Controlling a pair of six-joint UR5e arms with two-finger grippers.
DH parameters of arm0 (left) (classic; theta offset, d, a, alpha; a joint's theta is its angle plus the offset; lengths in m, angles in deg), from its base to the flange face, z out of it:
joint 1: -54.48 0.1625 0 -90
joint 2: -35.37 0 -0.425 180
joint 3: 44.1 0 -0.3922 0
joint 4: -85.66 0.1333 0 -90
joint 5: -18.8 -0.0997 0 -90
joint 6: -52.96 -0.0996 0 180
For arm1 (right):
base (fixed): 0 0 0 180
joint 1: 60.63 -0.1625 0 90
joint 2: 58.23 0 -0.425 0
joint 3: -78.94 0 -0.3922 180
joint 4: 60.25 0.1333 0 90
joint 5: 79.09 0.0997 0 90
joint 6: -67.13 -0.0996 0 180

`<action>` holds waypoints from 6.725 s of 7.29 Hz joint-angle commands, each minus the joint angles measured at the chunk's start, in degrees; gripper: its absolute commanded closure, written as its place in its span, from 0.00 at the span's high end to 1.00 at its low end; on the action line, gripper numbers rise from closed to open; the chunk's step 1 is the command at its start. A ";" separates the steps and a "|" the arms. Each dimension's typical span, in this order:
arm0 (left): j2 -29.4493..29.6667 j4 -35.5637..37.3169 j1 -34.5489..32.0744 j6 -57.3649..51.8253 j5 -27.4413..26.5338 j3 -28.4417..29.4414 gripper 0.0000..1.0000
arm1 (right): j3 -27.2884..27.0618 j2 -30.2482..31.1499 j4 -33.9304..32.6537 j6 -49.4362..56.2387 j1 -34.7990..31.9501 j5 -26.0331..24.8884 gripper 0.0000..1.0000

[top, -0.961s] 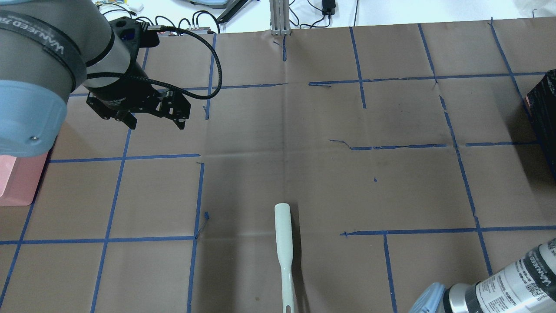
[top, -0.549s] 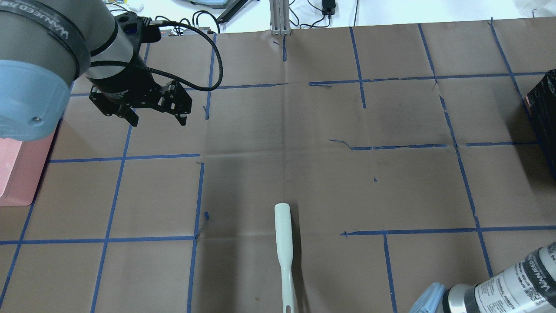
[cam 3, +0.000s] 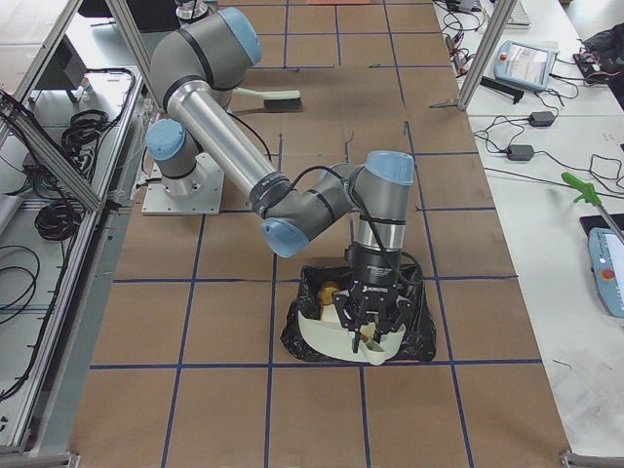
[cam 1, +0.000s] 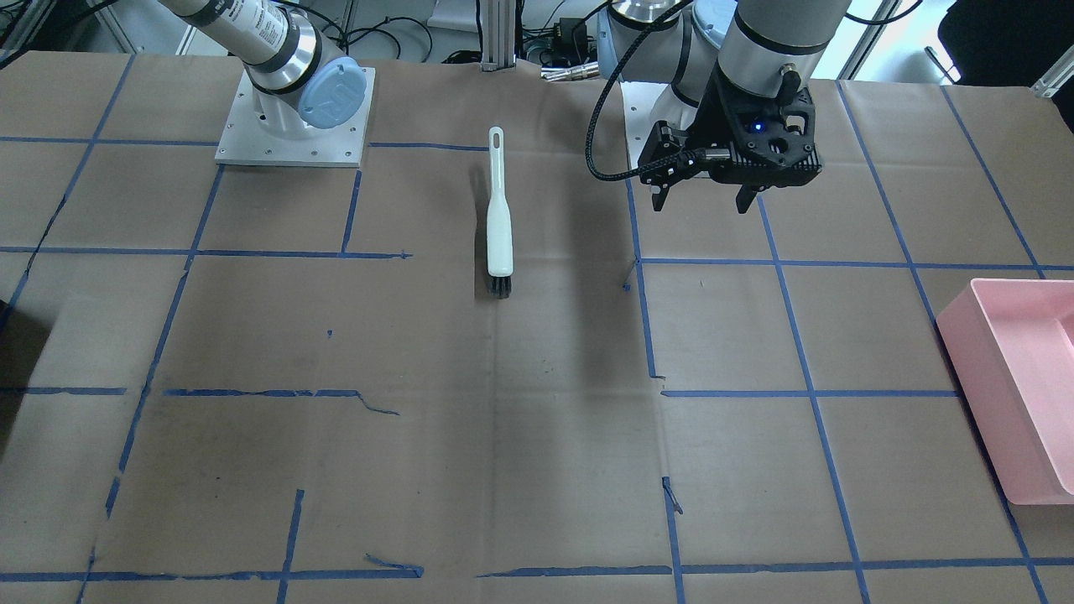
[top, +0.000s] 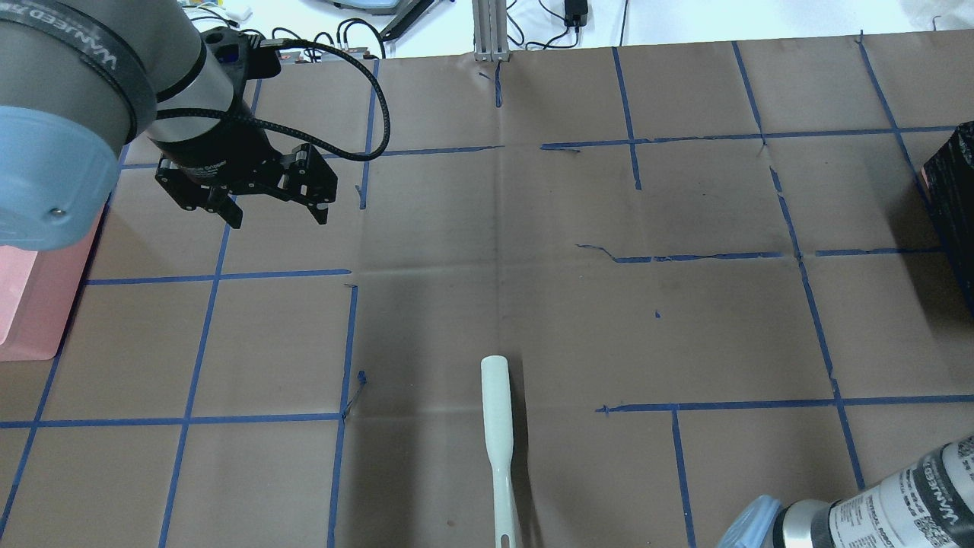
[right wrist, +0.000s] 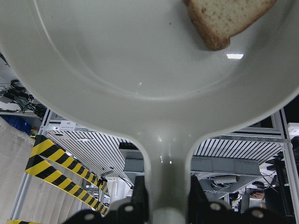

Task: Sweep and dump trash in nearest bin
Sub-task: 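Hold the dustpan tipped over the bin until it empties, then bring the empty dustpan back over the table with the right gripper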

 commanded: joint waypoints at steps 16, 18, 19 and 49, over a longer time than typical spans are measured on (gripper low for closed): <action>-0.93 0.62 -0.54 -0.65 -0.28 -1.77 0.99 | -2.03 -0.35 -5.61 10.57 -4.31 6.88 0.02; -0.94 0.62 -0.54 -0.65 -0.11 -1.86 0.99 | -2.12 0.35 -5.43 11.97 -4.31 8.02 0.02; -0.94 0.54 -0.54 -0.65 -0.37 -1.86 0.99 | -2.29 1.14 -5.00 11.98 -4.31 10.03 0.02; -0.41 0.01 -1.15 -0.65 0.25 -2.04 1.00 | -20.93 21.11 39.39 -129.03 -50.24 33.78 0.01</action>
